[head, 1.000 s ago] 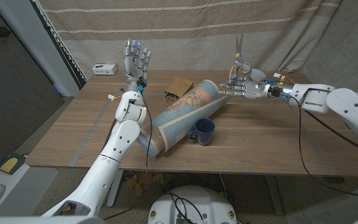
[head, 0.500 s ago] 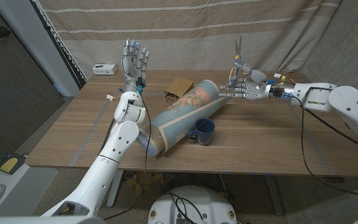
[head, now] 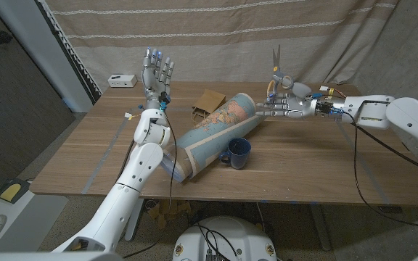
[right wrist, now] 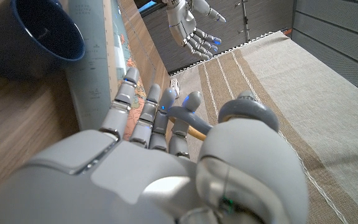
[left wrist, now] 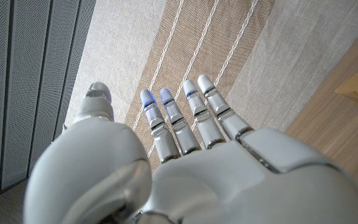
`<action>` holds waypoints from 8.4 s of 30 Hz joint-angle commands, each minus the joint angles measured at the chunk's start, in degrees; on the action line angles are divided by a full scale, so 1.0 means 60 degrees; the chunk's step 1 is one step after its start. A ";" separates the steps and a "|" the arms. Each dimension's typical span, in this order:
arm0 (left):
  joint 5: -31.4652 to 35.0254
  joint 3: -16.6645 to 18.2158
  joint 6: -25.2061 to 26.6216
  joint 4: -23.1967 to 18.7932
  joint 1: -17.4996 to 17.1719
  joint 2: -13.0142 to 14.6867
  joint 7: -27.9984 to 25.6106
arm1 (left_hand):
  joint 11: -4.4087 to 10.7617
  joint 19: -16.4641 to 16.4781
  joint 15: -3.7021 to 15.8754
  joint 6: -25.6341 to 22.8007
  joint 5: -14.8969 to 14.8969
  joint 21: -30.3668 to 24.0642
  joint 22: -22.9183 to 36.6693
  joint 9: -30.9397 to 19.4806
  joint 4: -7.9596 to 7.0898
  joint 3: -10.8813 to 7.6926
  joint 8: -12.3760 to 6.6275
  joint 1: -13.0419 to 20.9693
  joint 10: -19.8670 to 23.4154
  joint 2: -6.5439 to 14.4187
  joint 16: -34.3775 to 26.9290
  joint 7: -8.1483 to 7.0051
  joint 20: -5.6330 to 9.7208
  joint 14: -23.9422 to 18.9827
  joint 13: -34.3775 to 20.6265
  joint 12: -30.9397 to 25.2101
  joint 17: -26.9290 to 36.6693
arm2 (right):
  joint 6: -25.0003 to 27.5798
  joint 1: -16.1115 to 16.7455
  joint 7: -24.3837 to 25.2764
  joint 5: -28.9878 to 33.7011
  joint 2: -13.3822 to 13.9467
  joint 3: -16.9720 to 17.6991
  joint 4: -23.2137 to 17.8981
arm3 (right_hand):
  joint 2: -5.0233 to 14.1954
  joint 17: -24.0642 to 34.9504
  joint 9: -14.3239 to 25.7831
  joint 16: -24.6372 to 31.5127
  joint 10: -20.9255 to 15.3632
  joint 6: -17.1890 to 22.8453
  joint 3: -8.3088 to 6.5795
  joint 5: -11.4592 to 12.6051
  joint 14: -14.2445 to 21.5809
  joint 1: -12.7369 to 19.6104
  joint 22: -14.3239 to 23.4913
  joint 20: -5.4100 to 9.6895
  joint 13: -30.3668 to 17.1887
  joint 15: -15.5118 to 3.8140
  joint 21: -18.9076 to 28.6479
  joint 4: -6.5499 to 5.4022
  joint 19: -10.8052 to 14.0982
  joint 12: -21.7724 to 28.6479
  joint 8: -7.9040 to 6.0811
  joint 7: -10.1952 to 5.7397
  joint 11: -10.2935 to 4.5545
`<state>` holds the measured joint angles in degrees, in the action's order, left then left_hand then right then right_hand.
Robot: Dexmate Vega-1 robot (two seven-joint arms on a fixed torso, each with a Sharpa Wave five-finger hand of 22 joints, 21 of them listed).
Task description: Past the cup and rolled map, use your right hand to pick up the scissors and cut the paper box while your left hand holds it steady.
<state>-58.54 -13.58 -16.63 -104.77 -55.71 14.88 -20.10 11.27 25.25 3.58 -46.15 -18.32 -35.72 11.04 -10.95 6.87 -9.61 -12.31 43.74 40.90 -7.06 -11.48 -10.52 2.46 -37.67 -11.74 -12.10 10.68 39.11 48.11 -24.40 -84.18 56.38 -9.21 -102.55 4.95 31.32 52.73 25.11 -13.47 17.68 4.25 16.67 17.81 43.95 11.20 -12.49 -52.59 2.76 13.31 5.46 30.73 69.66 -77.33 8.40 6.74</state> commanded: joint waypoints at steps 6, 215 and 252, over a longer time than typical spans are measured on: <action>-0.0160 0.0065 0.0341 -0.0246 -0.0105 0.0246 -0.0028 | -0.0032 0.0001 0.1484 -0.0115 -0.0035 0.0014 0.0048 0.0014 0.0006 0.0031 0.0012 -0.0092 0.0075 0.0025 -0.0022 -0.0006 0.0935 -0.0032 -0.0002 -0.0018 0.0019 | 0.0285 -0.0019 -0.0121 -0.0074 0.0221 -0.0032 -0.0010 | 0.0056 -0.0136 0.0037 -0.0133 -0.0318 0.0084 -0.0055 -0.0069 0.0262 -0.0058 0.0000 0.0006 0.0560 -0.0046 -0.0011 0.0040 0.0089 -0.0245 -0.0025 0.0335 -0.0006; 1.5367 -0.3359 0.2893 0.1887 0.3152 0.6027 0.1172 | 0.0076 -0.1358 0.1466 0.2567 -0.0615 0.1834 -0.0163 -0.0069 0.0282 0.0327 0.0166 0.0011 -0.1246 -0.0187 0.0198 -0.0217 0.0874 0.2656 -0.0004 0.0096 -0.0035 | 0.0695 0.1170 0.0931 -0.1071 0.1253 0.1296 -0.1194 | 0.0124 -0.1476 -0.0131 -0.0940 -0.0548 -0.0106 -0.0128 -0.0136 0.0193 -0.0456 -0.0061 0.0001 0.3228 0.0178 -0.0205 0.0109 0.0031 -0.2655 -0.0056 0.0418 0.0220; 1.7367 -0.4422 0.2543 0.2932 0.3672 0.5664 0.0564 | 0.0124 -0.1302 0.1486 0.2674 -0.0838 0.2106 -0.0158 -0.0073 0.0284 0.0327 0.0169 0.0285 -0.1605 -0.0164 0.0200 -0.0344 0.0956 0.3018 0.0000 0.0132 -0.0038 | 0.0508 0.0988 0.1106 -0.1007 0.1100 0.1104 -0.1048 | 0.0142 -0.1568 -0.0154 -0.0963 -0.0557 -0.0123 -0.0151 -0.0144 0.0183 -0.0464 -0.0065 -0.0001 0.3257 0.0204 -0.0222 0.0125 0.0010 -0.2801 -0.0061 0.0416 0.0186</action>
<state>43.06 -38.35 -0.51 -89.50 -34.60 49.54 -15.63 12.05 17.28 2.39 -30.17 -22.98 -23.29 10.02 -11.21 8.14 -7.72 -11.23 44.82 31.86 -8.11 -10.15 -12.40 2.25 -19.90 -11.74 -11.45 10.42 42.78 53.40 -18.10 -90.19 63.19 -2.96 -108.90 5.77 21.78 51.72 19.50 -16.36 17.07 3.70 16.01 18.92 41.45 10.68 -12.70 -33.04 3.68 11.98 6.00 30.50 53.15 -77.33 8.38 8.08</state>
